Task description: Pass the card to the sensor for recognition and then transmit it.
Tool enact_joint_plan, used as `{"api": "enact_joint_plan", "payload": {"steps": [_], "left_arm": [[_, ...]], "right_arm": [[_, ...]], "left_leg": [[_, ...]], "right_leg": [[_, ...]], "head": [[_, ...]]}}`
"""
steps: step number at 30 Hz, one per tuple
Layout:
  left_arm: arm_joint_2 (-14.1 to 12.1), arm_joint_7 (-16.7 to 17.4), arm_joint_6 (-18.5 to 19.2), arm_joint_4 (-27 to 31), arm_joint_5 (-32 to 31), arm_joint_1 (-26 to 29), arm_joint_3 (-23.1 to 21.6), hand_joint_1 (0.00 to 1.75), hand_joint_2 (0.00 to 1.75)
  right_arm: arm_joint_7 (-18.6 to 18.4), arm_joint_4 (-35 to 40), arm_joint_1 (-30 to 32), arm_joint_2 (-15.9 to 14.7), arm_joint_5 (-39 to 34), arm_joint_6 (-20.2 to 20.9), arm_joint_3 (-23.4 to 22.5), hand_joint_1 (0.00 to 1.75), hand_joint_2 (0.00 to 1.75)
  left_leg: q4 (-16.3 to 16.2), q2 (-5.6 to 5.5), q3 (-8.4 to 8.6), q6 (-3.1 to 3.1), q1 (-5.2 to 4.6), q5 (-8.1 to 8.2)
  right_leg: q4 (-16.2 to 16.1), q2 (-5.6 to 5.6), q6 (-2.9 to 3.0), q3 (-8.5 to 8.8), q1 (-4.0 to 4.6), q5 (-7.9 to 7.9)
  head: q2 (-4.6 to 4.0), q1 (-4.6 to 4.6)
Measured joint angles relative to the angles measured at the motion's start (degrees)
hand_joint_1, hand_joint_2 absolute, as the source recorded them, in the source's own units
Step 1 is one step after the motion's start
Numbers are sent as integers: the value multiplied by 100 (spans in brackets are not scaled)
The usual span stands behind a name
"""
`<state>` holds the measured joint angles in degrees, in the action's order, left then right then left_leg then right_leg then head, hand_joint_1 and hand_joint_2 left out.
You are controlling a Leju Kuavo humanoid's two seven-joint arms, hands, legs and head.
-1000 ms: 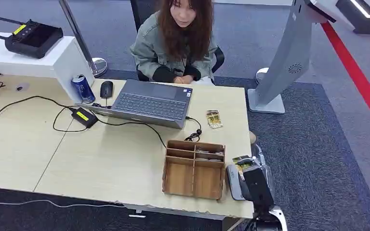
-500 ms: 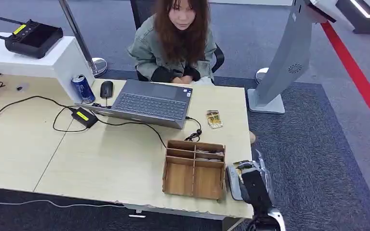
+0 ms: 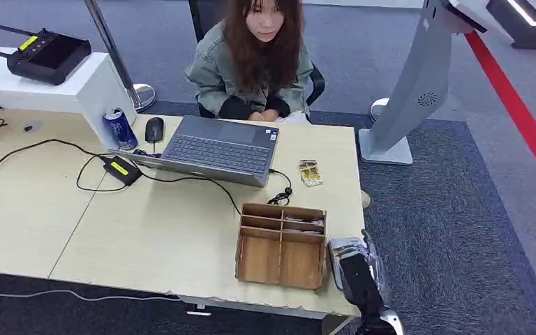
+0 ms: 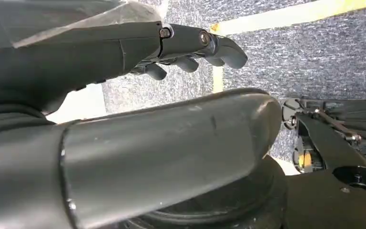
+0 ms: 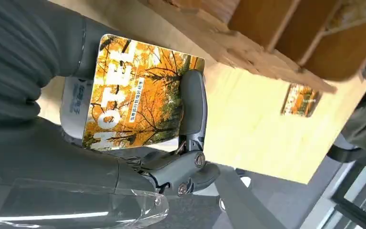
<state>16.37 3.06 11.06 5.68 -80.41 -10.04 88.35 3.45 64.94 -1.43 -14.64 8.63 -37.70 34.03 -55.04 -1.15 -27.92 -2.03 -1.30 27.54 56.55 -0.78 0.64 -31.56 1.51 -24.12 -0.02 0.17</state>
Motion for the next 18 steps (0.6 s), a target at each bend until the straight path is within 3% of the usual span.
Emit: {"api": "enact_joint_plan", "payload": {"steps": [13, 18], "left_arm": [[-2, 0, 0, 0, -20, 0, 2, 0, 0], [-2, 0, 0, 0, -98, 2, 2, 0, 0]], "right_arm": [[203, -466, -46, 149, 164, -4, 11, 175, 175], [-113, -411, -77, 116, 760, -11, -162, 175, 175]], "left_leg": [[0, 0, 0, 0, 0, 0], [-1, 0, 0, 0, 0, 0]], "right_leg": [[0, 0, 0, 1, 0, 0], [0, 0, -1, 1, -1, 1]], "head": [[0, -2], [0, 0]]}}
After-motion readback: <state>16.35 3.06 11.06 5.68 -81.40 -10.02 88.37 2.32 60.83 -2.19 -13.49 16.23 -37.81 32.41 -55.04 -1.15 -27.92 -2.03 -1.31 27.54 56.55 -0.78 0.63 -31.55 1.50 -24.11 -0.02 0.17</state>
